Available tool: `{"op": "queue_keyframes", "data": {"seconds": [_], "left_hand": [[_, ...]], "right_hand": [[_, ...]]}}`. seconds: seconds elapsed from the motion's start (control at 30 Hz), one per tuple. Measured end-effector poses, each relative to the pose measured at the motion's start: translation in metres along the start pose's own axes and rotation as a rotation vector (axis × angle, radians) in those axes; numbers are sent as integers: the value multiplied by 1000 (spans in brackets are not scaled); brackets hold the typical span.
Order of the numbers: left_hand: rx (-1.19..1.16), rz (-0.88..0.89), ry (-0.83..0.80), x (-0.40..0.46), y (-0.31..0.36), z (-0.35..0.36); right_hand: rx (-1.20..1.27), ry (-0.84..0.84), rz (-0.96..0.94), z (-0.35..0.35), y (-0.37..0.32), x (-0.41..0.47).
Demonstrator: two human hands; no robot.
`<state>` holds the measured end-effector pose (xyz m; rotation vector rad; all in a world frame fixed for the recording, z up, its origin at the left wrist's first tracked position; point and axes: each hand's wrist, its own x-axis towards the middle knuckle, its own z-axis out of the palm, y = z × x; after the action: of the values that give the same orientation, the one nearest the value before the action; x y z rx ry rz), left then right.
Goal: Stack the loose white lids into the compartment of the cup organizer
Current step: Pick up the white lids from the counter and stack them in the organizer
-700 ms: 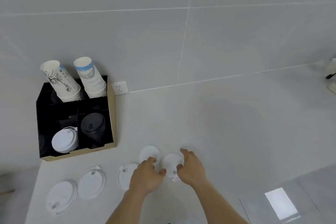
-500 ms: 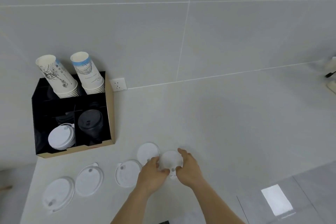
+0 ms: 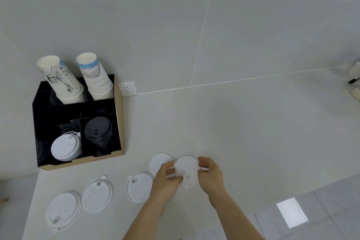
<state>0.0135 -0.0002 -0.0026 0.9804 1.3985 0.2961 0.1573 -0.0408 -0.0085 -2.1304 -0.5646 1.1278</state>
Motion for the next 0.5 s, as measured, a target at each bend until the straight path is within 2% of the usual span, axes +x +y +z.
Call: {"op": "queue_keyframes", "data": {"seconds": [0.1,0.23,0.5], "left_hand": [[-44,60,32,-3,15,-22],[-110,135,118,-6,33,-73],[-259,236,281,-19,51,-212]], "right_hand": [[43,50,-36,5,-25,-3],[53,21,-108,33,-68,-12],[72,-66,-251,142,-154,-44]]}}
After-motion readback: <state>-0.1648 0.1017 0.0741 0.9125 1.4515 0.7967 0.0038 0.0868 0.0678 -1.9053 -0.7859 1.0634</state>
